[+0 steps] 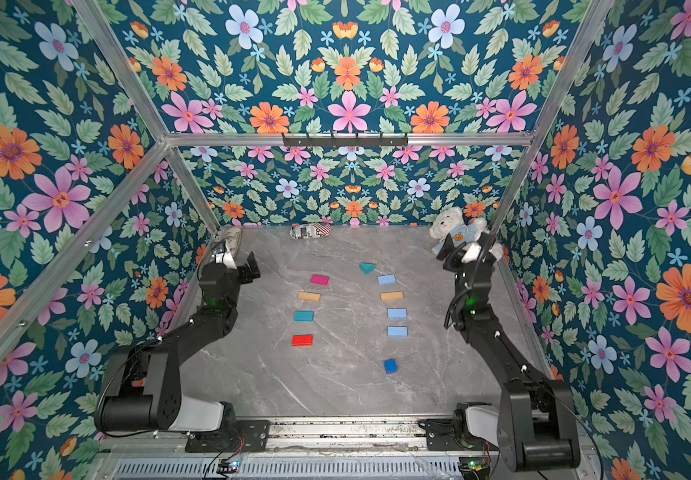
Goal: Assemble a heart with building blocks
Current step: Adjust the building block at the center of the board.
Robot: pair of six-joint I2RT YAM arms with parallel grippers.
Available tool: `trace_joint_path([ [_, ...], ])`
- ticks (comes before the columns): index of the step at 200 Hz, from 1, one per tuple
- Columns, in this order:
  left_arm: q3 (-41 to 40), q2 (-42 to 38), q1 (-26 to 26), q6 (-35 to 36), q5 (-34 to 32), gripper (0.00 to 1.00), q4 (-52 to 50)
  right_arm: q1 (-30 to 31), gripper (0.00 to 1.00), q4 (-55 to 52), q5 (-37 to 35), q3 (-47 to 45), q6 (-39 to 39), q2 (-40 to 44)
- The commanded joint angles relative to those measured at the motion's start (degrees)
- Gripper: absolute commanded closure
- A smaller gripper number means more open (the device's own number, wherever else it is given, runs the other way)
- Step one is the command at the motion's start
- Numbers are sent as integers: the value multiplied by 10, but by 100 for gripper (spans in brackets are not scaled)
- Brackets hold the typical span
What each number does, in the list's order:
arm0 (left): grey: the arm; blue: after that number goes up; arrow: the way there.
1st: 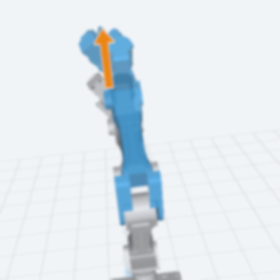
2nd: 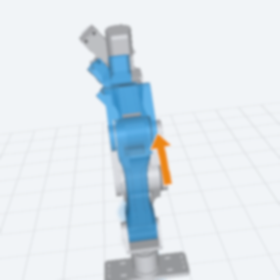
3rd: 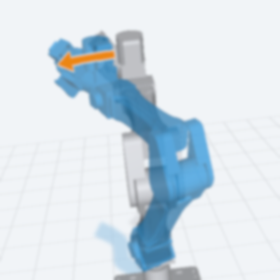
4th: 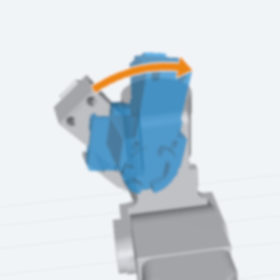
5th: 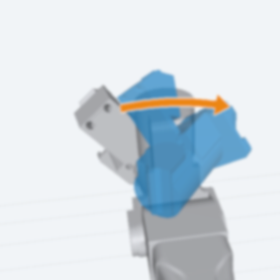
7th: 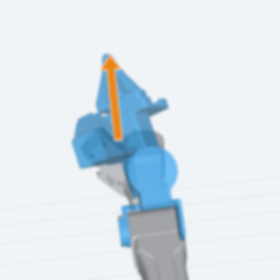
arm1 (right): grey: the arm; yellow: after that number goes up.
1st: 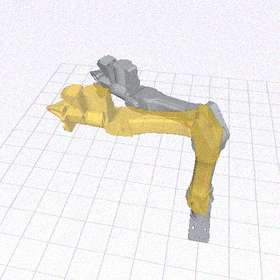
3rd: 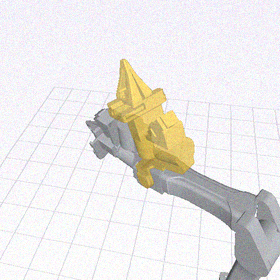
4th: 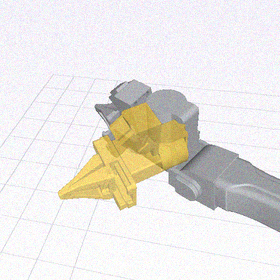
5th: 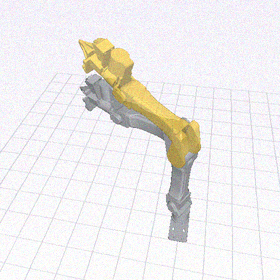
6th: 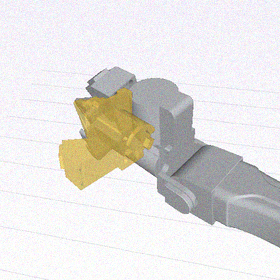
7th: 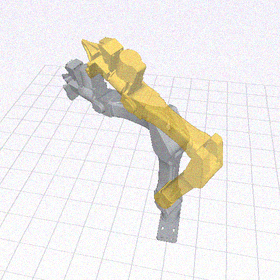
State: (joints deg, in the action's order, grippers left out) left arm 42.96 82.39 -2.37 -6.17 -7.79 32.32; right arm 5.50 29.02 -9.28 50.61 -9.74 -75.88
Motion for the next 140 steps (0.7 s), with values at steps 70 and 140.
trace_joint_path([
  [70,88,25,-57,-98,101,0,-323,144,1,-598,92,656,52,-464],
  [140,68,-6,-72,-110,119,0,-350,197,1,-714,77,924,-15,-675],
])
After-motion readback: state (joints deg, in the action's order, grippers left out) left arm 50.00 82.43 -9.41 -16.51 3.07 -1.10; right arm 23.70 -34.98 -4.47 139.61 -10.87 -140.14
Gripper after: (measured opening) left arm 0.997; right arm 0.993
